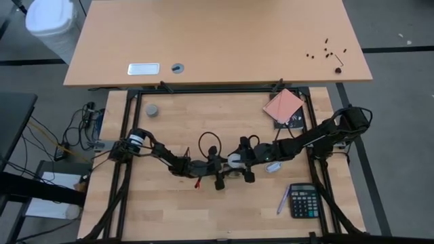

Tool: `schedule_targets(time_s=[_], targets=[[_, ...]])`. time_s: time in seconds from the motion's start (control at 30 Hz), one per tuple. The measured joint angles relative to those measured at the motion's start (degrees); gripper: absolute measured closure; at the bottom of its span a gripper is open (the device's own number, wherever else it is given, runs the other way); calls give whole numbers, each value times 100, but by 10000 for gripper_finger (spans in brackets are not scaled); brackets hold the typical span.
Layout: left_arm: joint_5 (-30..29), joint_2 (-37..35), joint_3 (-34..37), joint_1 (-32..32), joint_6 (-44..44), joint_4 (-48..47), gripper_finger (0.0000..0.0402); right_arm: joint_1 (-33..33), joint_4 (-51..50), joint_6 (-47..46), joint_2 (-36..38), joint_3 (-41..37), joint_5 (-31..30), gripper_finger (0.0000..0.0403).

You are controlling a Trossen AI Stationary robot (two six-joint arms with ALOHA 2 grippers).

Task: Screw lightbulb
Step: Insert the white lightbulb into the golden lamp

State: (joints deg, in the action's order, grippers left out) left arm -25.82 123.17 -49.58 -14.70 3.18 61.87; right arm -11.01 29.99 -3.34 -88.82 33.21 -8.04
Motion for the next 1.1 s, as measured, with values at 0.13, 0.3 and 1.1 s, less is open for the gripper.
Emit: schedule_targets(time_s=[0.13, 0.3, 1.1], targets=[[0, 0, 0, 0, -2, 4, 217, 24, 481, -8, 0, -199, 25, 95], [2, 0, 0, 0, -13, 26, 217, 22, 593, 51, 0, -199, 74, 97], [-339, 4, 4, 4, 156, 146, 217, -94, 814, 136, 0, -199, -594, 126]])
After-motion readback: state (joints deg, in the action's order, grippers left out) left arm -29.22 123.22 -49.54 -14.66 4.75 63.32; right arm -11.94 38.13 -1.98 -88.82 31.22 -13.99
